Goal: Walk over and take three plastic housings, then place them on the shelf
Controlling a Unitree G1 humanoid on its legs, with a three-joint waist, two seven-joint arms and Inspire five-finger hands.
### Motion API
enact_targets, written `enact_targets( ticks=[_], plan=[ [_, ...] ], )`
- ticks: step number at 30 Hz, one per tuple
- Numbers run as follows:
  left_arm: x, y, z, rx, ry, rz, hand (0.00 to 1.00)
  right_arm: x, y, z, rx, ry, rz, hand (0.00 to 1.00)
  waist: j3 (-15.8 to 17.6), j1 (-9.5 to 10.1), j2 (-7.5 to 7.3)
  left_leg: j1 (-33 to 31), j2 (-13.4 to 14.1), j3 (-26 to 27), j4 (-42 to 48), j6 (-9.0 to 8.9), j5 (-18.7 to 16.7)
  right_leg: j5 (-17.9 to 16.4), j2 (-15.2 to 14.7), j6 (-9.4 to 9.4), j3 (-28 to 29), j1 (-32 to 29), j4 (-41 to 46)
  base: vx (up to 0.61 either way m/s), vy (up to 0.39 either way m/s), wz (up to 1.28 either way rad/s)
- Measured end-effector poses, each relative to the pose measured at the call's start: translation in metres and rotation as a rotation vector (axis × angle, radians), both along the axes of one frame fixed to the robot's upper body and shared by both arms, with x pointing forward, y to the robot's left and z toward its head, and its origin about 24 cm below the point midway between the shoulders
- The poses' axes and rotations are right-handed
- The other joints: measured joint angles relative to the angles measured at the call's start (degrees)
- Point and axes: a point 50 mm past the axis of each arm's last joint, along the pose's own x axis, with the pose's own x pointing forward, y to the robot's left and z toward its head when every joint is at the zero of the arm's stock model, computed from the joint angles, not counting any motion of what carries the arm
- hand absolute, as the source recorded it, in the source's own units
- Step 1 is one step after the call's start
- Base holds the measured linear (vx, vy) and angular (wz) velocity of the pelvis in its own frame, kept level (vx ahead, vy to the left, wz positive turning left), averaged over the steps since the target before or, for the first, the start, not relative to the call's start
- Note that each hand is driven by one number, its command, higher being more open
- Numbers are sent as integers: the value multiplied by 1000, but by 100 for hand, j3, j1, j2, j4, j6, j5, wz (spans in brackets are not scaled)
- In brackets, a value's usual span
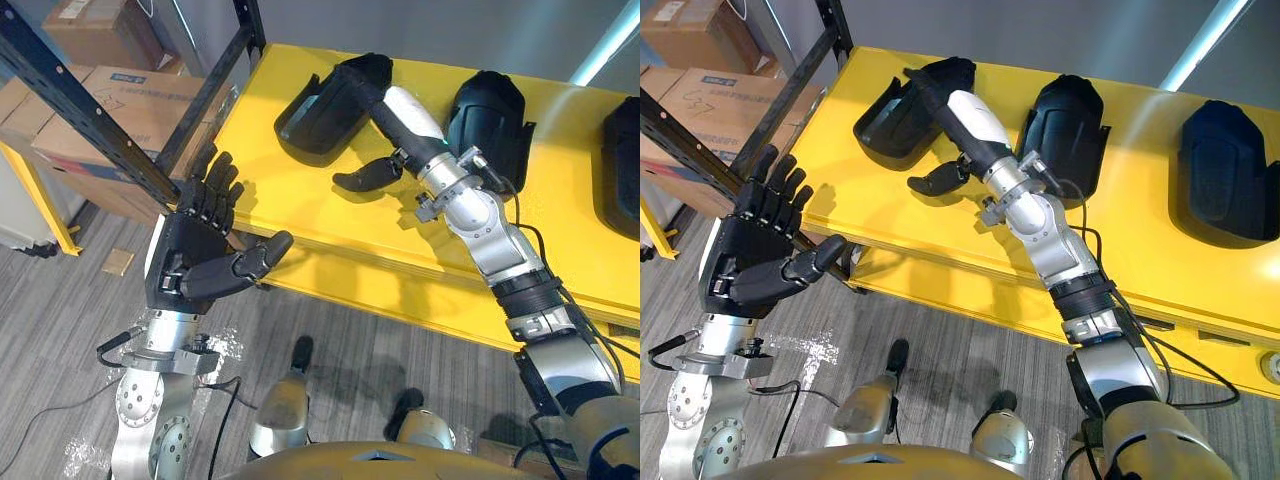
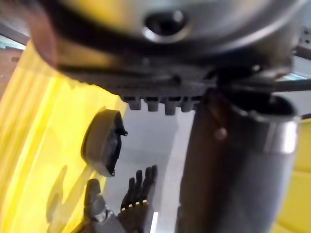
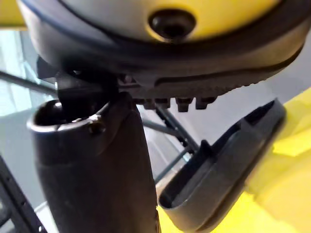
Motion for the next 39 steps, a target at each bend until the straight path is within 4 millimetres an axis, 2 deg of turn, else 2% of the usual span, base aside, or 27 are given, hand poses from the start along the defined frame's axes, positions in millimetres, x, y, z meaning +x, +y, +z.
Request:
enact_targets(
  ticks=[4,8,13,18,21,24,25,39],
  plan=[
    [0,0,1,-1,-10,-2,100,5,8,9,-26,-82,3,100,121,92,-50,-77,-8,-28,5,-19,54,34,-4,14,-55,-49,-1,18,-38,7],
    [1,-5,0,-14,-7,-21,100,5,21,28,-37,-140,53,100,214,184,-51,-147,-9,-103,7,-27,60,24,-3,18,-134,-64,0,18,-49,10],
    [2,-9,1,-24,-13,-32,100,6,39,31,-97,-112,99,100,376,239,-23,-142,-9,-106,6,-33,63,9,-4,11,-133,-61,11,-13,-48,0],
    [3,-8,1,-34,-10,-13,100,20,35,18,-56,21,27,100,428,323,-15,-218,-9,-112,5,-34,63,-11,-4,-19,-134,-132,16,-26,-39,0],
    [4,-9,1,-40,-8,-12,100,23,35,27,-44,38,14,100,506,295,1,-247,-8,-116,6,-43,77,-5,-5,-10,-135,-161,23,-15,-39,0],
    [5,-14,1,-48,-9,-34,100,26,34,27,-33,71,15,100,512,293,7,-244,-8,-116,6,-50,82,-8,-5,-6,-135,-161,25,-10,-47,0],
    [5,-15,1,-49,-8,-38,100,26,34,27,-31,77,10,0,512,291,7,-243,-7,-116,6,-51,82,-10,-5,-4,-134,-161,27,-12,-45,0],
    [10,-21,5,-69,-26,-50,100,27,44,39,-13,67,18,0,628,260,1,-235,2,-39,1,-45,90,-32,-25,-36,-47,-247,111,-32,-41,-3]
  ],
)
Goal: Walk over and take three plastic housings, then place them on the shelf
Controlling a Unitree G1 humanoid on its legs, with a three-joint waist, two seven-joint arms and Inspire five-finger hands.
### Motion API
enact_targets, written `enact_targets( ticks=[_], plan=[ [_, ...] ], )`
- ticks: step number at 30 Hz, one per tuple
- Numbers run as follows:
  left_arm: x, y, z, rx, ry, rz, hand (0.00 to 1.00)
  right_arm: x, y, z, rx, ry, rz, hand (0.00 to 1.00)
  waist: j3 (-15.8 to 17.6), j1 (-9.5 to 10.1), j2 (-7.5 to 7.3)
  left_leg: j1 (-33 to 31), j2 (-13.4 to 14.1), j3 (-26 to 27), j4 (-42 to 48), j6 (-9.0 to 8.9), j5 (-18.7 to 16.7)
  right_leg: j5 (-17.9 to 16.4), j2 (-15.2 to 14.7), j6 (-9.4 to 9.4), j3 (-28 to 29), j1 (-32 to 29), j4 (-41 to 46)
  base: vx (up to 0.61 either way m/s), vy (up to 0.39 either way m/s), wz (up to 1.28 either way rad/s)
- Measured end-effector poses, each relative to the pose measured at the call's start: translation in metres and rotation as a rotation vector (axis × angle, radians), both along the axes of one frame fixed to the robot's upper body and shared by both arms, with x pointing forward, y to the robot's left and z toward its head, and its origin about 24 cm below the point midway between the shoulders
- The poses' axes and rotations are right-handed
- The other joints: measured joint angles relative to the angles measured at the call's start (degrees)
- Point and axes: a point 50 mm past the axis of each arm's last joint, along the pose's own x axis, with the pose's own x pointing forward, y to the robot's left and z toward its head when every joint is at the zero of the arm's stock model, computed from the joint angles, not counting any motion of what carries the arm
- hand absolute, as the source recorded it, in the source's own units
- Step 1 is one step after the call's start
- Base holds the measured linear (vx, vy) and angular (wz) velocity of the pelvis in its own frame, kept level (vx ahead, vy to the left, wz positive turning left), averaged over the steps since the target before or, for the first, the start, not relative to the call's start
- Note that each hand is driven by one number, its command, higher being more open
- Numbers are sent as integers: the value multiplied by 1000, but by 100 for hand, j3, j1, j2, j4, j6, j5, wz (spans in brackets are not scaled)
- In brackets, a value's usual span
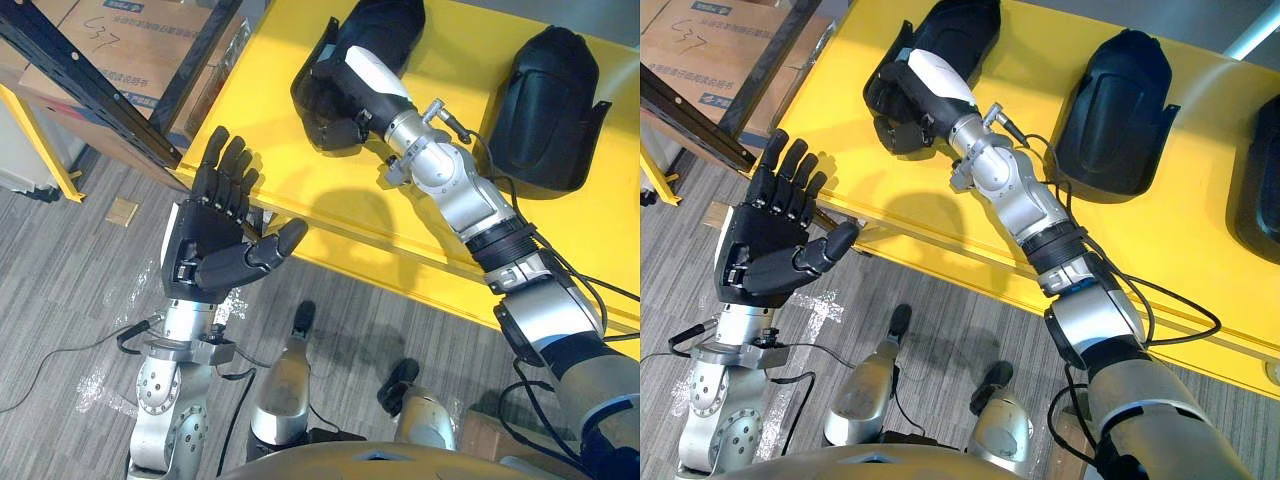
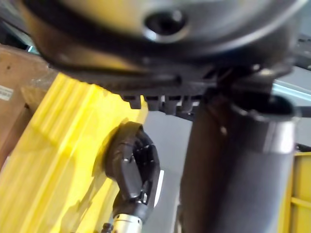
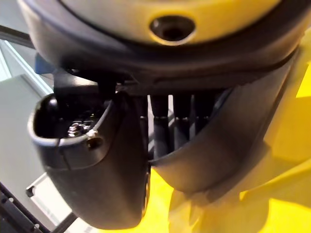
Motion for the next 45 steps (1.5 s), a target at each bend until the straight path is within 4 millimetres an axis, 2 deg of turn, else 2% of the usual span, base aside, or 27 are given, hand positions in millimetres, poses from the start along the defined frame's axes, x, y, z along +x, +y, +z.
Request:
enact_targets(
  ticks=[6,23,32,36,42,45],
  plan=[
    [0,-3,0,-7,4,-10,100,-2,7,-2,-10,8,37,0,1,-82,0,2,-2,16,-1,1,0,0,-2,0,10,-9,0,-21,-40,-1],
    [0,-5,-1,-9,5,-17,100,-1,9,-4,-25,20,64,0,-1,-106,0,27,-1,88,-8,43,-25,3,-3,-1,80,-37,0,-21,-40,-2],
    [1,-4,-1,-17,12,-1,100,-1,7,-5,37,74,51,0,-5,-108,-5,41,1,139,-5,41,-18,11,-6,4,131,-61,13,-9,-17,-2],
    [1,-6,-2,-28,22,-2,100,-4,3,-10,68,100,47,0,-9,-106,-10,87,0,225,-8,47,-23,24,-11,20,207,-65,16,-24,-36,-8],
    [1,-9,-2,-32,24,-12,100,-13,0,-20,85,117,68,0,-20,-217,-24,106,1,275,-21,97,-61,34,-13,33,250,-69,11,-26,-36,-4],
    [1,-8,-2,-31,25,-12,100,-15,1,-24,79,131,79,0,-86,-251,-82,105,2,301,-7,91,-64,53,-13,63,270,-87,5,0,-42,-4]
  ],
)
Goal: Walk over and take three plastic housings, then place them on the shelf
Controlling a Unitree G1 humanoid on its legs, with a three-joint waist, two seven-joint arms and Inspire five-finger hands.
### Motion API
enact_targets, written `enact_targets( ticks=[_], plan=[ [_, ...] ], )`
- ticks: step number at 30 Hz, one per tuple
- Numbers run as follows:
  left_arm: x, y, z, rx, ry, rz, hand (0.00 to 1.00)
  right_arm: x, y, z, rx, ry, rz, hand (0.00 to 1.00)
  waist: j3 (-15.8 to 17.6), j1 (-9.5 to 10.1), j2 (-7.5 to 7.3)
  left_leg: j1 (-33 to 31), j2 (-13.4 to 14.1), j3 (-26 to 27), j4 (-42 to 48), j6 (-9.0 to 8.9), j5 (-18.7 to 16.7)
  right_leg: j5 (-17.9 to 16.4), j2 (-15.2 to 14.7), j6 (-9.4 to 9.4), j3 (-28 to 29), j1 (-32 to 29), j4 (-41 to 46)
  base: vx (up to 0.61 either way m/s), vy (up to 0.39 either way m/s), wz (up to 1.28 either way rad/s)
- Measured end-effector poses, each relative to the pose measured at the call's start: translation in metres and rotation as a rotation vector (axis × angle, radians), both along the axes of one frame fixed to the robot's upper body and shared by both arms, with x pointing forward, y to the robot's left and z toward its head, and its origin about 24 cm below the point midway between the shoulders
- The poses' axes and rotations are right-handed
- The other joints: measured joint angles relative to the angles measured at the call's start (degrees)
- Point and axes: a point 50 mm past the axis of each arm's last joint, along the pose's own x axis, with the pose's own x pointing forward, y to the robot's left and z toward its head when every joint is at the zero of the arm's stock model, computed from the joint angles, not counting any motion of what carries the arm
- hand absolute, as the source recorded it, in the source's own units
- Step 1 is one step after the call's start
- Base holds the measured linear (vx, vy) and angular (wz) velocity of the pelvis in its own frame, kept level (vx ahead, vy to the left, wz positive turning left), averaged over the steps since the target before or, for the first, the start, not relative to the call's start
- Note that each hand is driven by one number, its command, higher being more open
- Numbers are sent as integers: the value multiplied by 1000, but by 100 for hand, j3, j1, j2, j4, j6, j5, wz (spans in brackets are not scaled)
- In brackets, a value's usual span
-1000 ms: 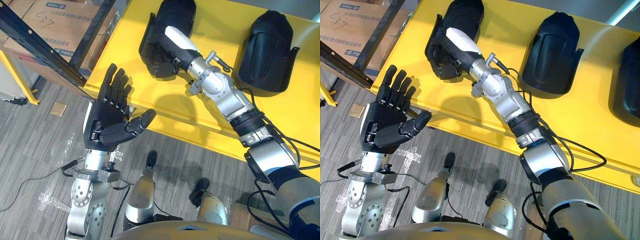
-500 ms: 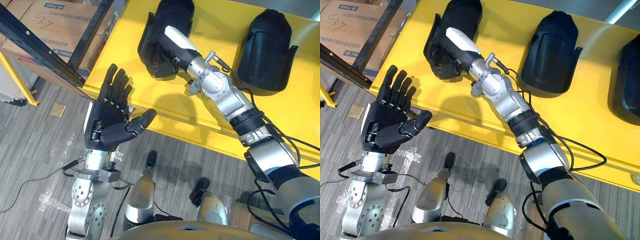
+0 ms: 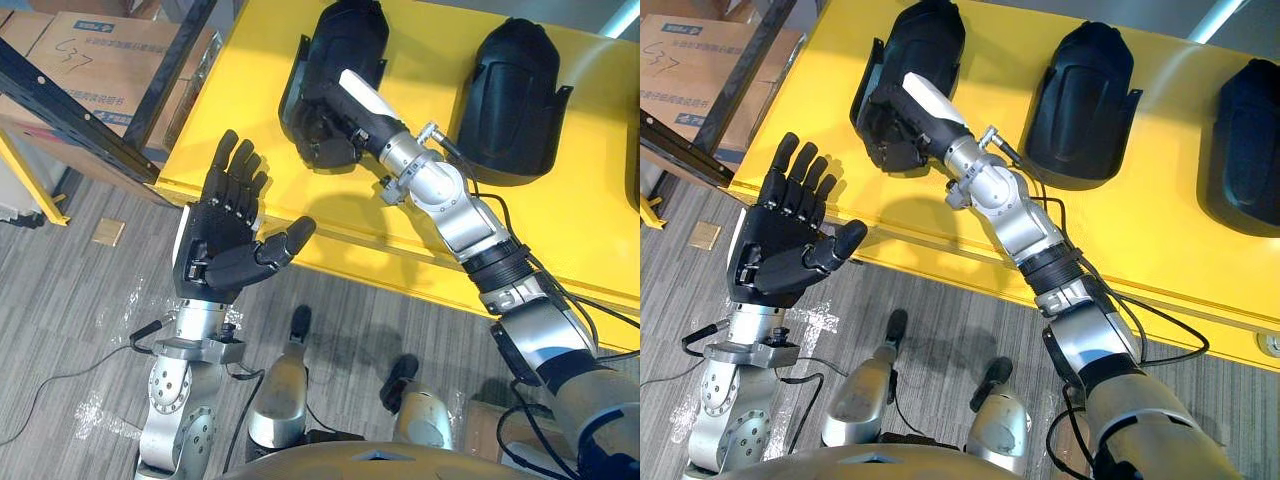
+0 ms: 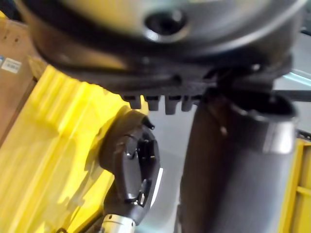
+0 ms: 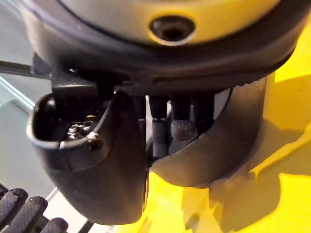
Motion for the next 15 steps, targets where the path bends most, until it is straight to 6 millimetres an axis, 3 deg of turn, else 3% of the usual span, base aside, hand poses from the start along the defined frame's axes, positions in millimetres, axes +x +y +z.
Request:
enact_targets(
  ticks=[4,15],
  plan=[
    [0,0,0,1,1,-1,100,-1,0,-3,-14,17,13,0,-64,-15,-68,3,0,14,1,-14,-1,3,1,3,8,-2,-14,0,-20,-1],
    [-1,1,-1,10,8,-2,100,-4,1,-16,-52,32,57,0,-182,-8,-85,46,7,32,-15,-4,-44,3,13,2,10,41,-48,-17,-34,-1]
  ],
)
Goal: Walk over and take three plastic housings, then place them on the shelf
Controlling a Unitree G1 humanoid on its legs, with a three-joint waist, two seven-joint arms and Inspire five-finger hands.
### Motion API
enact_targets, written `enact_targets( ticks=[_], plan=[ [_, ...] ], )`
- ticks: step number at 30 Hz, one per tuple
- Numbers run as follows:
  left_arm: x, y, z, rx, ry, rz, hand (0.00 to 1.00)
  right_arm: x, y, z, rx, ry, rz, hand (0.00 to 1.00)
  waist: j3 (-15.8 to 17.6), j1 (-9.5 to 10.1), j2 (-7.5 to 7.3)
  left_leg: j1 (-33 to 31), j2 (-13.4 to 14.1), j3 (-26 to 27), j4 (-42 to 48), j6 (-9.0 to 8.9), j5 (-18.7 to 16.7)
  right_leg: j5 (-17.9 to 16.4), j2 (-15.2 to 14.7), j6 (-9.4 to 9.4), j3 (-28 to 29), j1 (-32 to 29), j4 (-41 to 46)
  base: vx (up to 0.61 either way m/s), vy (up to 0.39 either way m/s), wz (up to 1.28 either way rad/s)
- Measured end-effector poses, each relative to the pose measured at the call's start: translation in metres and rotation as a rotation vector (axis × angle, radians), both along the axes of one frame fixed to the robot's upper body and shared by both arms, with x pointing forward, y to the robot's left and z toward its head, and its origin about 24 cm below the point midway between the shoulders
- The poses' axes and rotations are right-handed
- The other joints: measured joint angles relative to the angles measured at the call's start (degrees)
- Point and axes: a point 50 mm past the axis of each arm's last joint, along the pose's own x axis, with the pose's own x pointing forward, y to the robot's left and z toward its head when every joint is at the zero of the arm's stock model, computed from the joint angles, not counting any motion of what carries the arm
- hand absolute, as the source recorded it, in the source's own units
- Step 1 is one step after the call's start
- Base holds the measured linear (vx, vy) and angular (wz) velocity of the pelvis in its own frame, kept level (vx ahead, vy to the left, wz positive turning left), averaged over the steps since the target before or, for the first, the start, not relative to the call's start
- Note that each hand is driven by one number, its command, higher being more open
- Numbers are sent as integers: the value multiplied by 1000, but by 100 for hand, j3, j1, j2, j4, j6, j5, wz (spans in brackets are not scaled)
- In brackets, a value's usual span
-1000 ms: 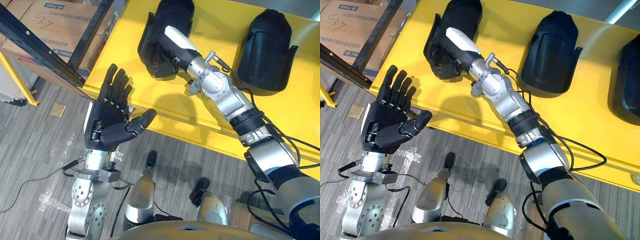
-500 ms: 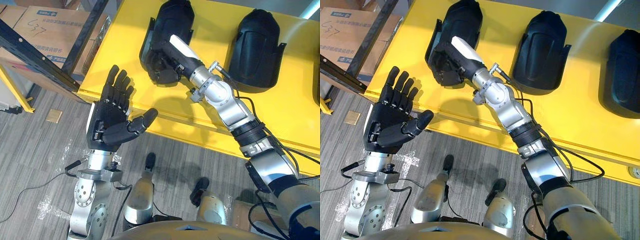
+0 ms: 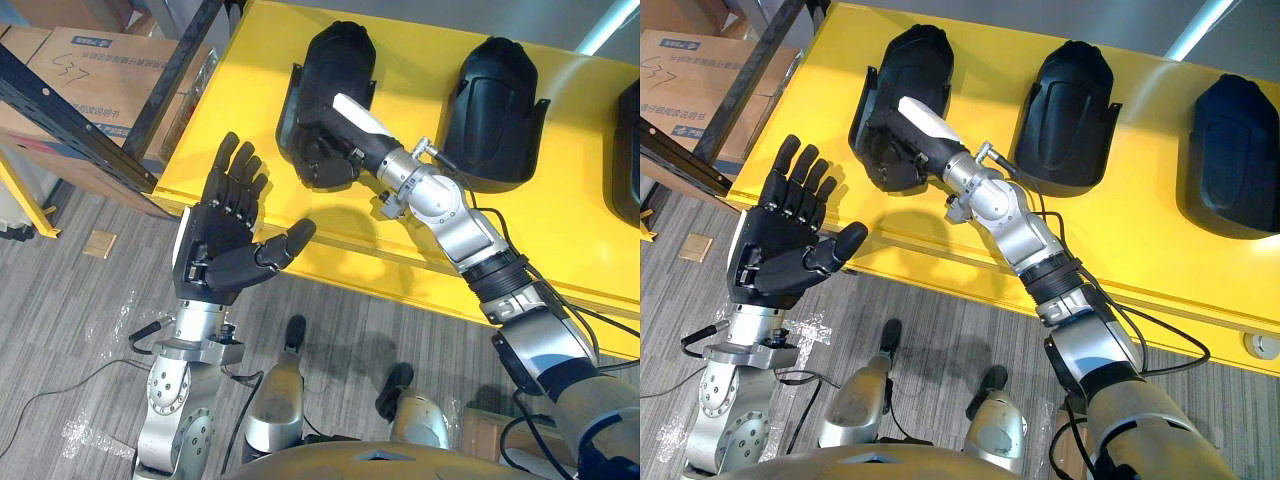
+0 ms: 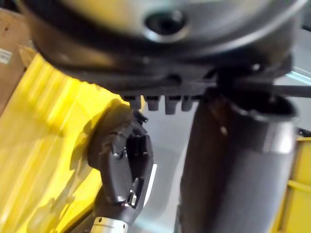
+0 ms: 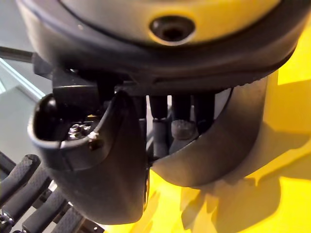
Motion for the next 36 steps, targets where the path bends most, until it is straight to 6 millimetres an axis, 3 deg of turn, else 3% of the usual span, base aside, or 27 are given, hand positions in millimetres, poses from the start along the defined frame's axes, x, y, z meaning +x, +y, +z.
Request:
enact_targets(
  ticks=[19,36],
  plan=[
    [0,0,0,0,-3,-9,100,27,-6,12,-43,-49,-58,0,-98,150,205,-71,1,-105,6,-70,55,15,26,-19,-113,42,-106,-15,-31,2],
    [1,-1,2,1,-16,-19,100,30,-9,20,-66,-74,-58,0,-38,144,319,-85,-12,-136,13,-88,82,13,-2,-21,-146,34,-74,-22,-33,1]
  ],
)
